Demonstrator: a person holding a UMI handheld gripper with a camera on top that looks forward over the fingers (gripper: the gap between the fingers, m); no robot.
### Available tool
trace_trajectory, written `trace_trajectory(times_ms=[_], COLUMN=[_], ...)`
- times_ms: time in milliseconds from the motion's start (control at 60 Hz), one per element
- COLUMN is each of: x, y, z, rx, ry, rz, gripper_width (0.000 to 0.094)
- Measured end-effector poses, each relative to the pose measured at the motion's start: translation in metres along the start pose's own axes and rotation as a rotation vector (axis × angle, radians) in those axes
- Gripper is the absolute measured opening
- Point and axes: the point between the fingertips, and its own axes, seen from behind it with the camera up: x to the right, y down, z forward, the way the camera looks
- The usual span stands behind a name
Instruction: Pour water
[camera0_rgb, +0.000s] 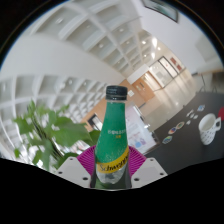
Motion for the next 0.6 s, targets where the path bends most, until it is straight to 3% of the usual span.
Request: trace_trajectory(times_ms=[150, 300, 467, 600], x=[0.015, 0.077, 0.144, 0.165], y=[-0.073, -0.109, -0.118, -0.111], z=[0.005, 0.006, 0.006, 0.010], rx=[0.088, 0.174, 0.243, 0.231], ry=[-0.195, -0.298, -0.343, -0.341], rz=[0.524, 0.980, 1.323, 1.405], gripper_width=[0.0403, 0.0404, 0.0404, 0.0403])
